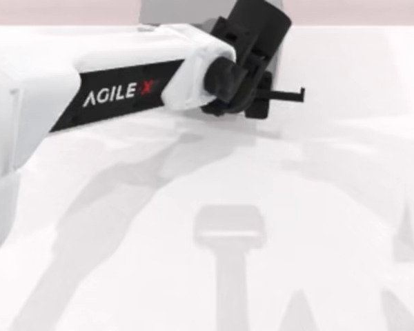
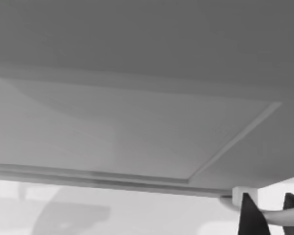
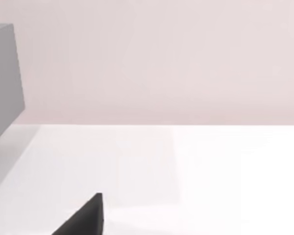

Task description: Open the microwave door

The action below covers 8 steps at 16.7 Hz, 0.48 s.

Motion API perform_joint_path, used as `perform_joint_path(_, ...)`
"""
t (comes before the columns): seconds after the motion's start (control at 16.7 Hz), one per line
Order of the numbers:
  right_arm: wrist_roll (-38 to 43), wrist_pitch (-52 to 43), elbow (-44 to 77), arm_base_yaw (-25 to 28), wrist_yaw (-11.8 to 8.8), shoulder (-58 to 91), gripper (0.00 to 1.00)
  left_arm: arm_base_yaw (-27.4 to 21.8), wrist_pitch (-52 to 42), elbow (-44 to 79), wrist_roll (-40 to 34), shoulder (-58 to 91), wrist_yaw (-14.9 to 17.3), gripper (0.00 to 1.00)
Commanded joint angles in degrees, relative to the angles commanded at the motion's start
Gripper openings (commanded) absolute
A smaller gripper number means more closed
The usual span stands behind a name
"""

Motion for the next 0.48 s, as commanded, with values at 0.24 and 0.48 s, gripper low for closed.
perform_joint_path(0.24, 0.0, 0.0, 0.0, 0.0, 0.0, 0.0, 1.0, 0.6, 1.4, -2.1, 1.7, -1.6, 0.9, 0.0)
perform_joint_path(0.48, 0.0, 0.0, 0.0, 0.0, 0.0, 0.0, 1.0, 0.8, 1.7, -3.0, 2.4, -1.9, 1.2, 0.0)
